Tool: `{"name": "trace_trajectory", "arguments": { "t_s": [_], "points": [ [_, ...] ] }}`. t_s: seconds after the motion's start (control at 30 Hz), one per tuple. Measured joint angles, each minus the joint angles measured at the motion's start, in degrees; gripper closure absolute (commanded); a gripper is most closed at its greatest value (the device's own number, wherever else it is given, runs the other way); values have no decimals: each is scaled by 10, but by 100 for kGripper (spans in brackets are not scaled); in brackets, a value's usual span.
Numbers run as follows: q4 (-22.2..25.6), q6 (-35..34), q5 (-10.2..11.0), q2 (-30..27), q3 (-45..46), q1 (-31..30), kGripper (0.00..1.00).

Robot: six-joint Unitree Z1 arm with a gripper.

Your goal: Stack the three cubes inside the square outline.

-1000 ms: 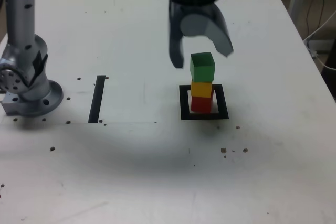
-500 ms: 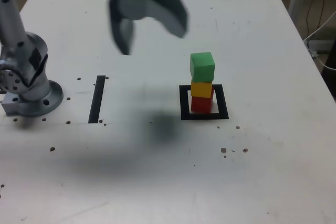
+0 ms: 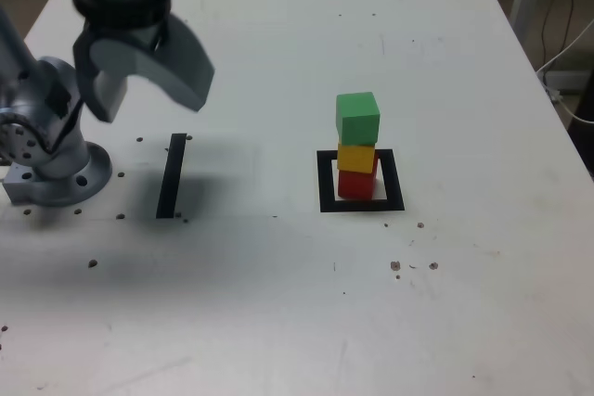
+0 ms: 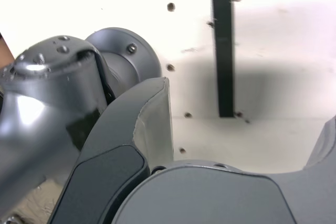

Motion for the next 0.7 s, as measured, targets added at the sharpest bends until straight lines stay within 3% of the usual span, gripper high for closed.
{"name": "trace_trajectory", "arguments": {
  "t_s": [0.27,0.47,0.7],
  "points": [
    [-95,0,-4,-15,96,1,0],
    [-119,0,-1,-8,109,1,0],
    [-155,0,45,-3,109,1,0]
  ]
}}
